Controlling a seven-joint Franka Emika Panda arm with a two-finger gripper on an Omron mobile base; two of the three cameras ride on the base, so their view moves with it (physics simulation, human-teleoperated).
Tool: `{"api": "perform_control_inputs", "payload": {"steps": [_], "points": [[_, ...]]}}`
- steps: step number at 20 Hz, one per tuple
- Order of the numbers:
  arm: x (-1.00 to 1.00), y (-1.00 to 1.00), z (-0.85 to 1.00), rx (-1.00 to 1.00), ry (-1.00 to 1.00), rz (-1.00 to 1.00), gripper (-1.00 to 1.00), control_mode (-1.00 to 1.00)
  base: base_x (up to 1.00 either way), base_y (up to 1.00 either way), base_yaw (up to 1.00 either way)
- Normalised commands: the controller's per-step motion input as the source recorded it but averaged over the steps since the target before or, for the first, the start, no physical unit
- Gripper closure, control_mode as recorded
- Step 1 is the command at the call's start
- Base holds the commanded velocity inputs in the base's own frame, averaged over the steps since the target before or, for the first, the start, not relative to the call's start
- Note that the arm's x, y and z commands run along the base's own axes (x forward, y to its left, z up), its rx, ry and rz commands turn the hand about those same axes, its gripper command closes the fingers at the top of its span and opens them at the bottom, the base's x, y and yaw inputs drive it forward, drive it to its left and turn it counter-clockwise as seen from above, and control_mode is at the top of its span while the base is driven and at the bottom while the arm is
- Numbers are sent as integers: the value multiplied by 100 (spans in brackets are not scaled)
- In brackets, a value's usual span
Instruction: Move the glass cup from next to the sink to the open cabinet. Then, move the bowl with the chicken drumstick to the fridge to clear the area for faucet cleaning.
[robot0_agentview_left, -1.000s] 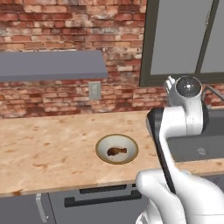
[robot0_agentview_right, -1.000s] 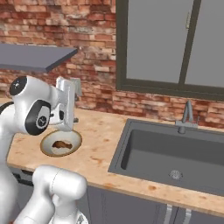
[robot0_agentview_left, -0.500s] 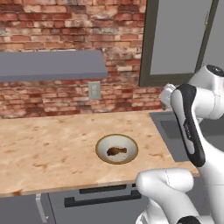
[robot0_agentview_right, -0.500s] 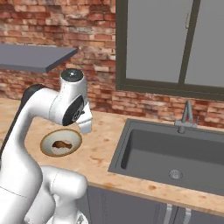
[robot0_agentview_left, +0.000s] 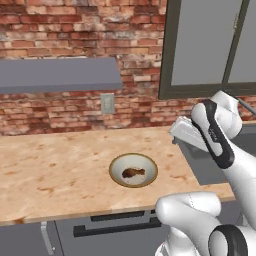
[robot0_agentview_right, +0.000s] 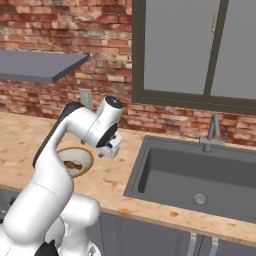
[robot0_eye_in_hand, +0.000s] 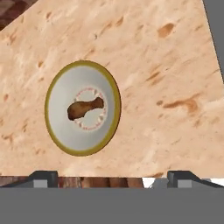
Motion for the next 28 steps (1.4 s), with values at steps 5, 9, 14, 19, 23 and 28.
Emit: {"api": "perform_control_inputs", "payload": {"steps": [5,9,14,19,23,28], "points": [[48,54,-40,-1,1,15,-100,-100,0,0,0],[15,25,-16,0,6,8,-100,-100,0,0,0],[11,4,-48,0,0,0,-100,-100,0,0,0],[4,4,-51,0,0,0,-100,-100,0,0,0],[1,20,-47,0,1,0,-100,-100,0,0,0],[9,15,-40,0,0,0,-100,-100,0,0,0]]}}
